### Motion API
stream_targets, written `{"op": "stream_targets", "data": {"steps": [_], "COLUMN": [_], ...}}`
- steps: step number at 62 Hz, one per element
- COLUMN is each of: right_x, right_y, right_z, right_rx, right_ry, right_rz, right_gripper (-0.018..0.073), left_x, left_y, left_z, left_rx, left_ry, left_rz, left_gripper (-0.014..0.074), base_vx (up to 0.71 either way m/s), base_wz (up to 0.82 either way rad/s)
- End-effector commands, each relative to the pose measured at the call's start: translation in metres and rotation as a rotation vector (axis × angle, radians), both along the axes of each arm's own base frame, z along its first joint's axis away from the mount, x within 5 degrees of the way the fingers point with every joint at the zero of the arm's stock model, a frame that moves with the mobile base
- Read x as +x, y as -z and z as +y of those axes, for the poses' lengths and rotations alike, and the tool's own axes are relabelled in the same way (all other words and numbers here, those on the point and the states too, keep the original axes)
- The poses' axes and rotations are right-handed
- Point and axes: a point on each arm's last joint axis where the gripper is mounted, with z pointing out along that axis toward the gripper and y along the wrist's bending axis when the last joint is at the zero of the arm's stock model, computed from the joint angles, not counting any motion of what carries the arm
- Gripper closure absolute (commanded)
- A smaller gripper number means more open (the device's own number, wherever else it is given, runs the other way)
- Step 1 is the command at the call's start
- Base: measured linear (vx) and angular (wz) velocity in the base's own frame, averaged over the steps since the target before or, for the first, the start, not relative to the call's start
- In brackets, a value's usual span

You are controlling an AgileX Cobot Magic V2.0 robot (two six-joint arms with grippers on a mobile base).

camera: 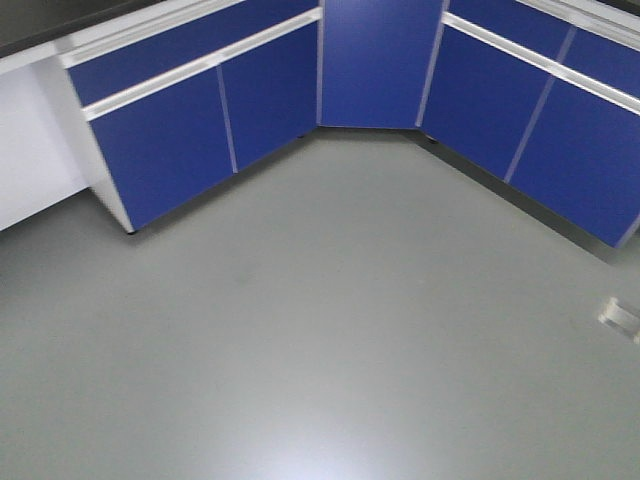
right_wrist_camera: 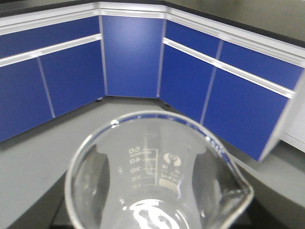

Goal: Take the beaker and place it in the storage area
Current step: 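Hold the beaker in the right gripper while the base backs away and turns, then keep holding the beaker while driving the base to the other bench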

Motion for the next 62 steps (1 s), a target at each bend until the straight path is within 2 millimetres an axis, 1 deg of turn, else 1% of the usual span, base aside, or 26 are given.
{"op": "stream_targets", "data": {"steps": [1, 18, 50, 62], "right_x": [0.0014, 0.0014, 0.0013, 0.0013], "right_y": [-0.0168, -0.0168, -0.0166, -0.0165], "right_z": [-0.0004, -0.0004, -0.0004, -0.0004], "right_rx": [-0.016, -0.016, -0.016, -0.016], "right_ry": [0.001, 0.001, 0.001, 0.001], "right_rz": [-0.099, -0.099, -0.096, -0.095], "right_gripper": [0.0563, 0.0563, 0.0563, 0.0563], "left_x": [-0.0001, -0.0001, -0.0001, -0.0001], "left_y": [-0.0013, -0.0013, -0.0013, -0.0013], "left_z": [-0.0016, -0.0016, -0.0016, -0.0016], "left_rx": [-0.012, -0.012, -0.012, -0.012], "left_ry": [0.02, 0.02, 0.02, 0.02], "left_rz": [-0.081, -0.081, -0.081, -0.081], "left_gripper": [0.0605, 0.0605, 0.0605, 0.0605], "base_vx": [-0.22, -0.18, -0.11, -0.05], "base_wz": [-0.49, -0.62, -0.72, -0.5]}}
